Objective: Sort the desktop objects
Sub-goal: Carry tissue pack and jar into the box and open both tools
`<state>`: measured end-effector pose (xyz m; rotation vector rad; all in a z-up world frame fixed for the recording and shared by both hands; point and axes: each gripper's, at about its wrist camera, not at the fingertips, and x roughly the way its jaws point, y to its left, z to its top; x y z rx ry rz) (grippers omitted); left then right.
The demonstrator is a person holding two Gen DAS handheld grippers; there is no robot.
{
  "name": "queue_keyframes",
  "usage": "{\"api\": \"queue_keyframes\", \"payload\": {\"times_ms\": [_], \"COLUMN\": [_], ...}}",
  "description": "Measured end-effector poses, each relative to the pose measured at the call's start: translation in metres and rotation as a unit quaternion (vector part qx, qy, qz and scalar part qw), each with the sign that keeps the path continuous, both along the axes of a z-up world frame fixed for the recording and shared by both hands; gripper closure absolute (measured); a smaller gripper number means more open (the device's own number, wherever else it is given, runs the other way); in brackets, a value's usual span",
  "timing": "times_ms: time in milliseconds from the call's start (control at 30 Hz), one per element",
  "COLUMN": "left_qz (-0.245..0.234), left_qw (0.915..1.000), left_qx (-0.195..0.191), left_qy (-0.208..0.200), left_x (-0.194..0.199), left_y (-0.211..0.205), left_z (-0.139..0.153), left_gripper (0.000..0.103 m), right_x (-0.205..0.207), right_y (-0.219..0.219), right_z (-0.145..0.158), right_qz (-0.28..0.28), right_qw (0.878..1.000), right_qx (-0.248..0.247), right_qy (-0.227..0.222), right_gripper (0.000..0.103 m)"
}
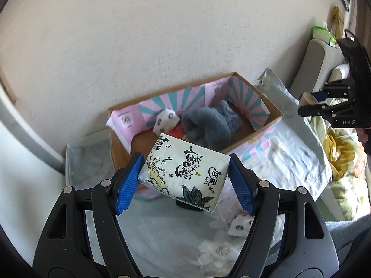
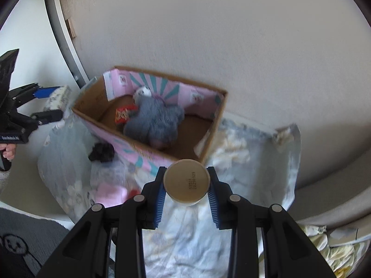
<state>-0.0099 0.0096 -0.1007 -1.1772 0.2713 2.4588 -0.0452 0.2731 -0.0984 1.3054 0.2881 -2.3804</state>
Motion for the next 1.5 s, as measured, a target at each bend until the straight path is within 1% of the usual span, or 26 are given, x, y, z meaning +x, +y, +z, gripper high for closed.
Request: {"api": "queue_keyframes", "payload": {"times_ms": [167,267,433,567,767,900,1067,1100,1133,1167,1200,1233,1300,1367,1500], "left_qz": [-0.006,-0.011,-0.016,-0.01,-0.004,-0.008,-0.01,-0.009,-0.006,0.003,0.013,0.02,0.027,0.04,0.055], "left_qw": [0.9997,0.9993,0.9983,0.9973,0.9963,0.9964,0.9962,0.996,0.9958,0.9955,0.9951,0.9955,0.9963,0.9962,0.9958], "left_qx": [0.006,0.002,-0.003,-0.006,-0.001,-0.011,-0.017,-0.016,-0.017,-0.025,-0.033,-0.035,-0.027,-0.03,-0.027], "left_qy": [-0.022,-0.035,-0.056,-0.073,-0.085,-0.084,-0.085,-0.087,-0.089,-0.092,-0.092,-0.086,-0.077,-0.072,-0.067], "left_x": [-0.031,-0.049,-0.074,-0.09,-0.105,-0.108,-0.109,-0.11,-0.11,-0.112,-0.114,-0.114,-0.112,-0.109,-0.1], "left_y": [0.011,0.018,0.027,0.029,0.027,0.03,0.035,0.035,0.036,0.036,0.035,0.033,0.029,0.024,0.013], "left_z": [0.0,-0.006,-0.025,-0.044,-0.06,-0.066,-0.069,-0.068,-0.069,-0.068,-0.067,-0.065,-0.06,-0.056,-0.054], "left_gripper": [0.032,0.032,0.032,0.032,0.032,0.032,0.032,0.031,0.025,0.017,0.0,0.0,0.0,0.0,0.0], "right_x": [-0.027,-0.042,-0.065,-0.081,-0.105,-0.116,-0.125,-0.128,-0.131,-0.134,-0.136,-0.136,-0.136,-0.134,-0.124], "right_y": [-0.025,-0.039,-0.068,-0.086,-0.102,-0.107,-0.111,-0.111,-0.11,-0.109,-0.109,-0.107,-0.099,-0.09,-0.075], "right_z": [0.011,0.009,-0.002,-0.017,-0.029,-0.033,-0.034,-0.034,-0.034,-0.035,-0.034,-0.032,-0.029,-0.027,-0.019], "right_qz": [0.021,0.032,0.057,0.07,0.067,0.063,0.052,0.048,0.043,0.032,0.022,0.013,-0.007,-0.022,-0.039], "right_qw": [1.0,0.999,0.998,0.997,0.996,0.996,0.997,0.996,0.995,0.995,0.996,0.996,0.995,0.993,0.993], "right_qx": [-0.008,-0.013,-0.01,-0.01,-0.018,-0.025,-0.034,-0.045,-0.054,-0.06,-0.062,-0.063,-0.077,-0.095,-0.097], "right_qy": [-0.007,-0.016,-0.029,-0.042,-0.054,-0.06,-0.056,-0.062,-0.068,-0.072,-0.068,-0.063,-0.064,-0.069,-0.059], "right_gripper": [0.072,0.072,0.072,0.072,0.072,0.072,0.072,0.071,0.061,0.054,0.044,0.035,0.027,0.026,0.026]}}
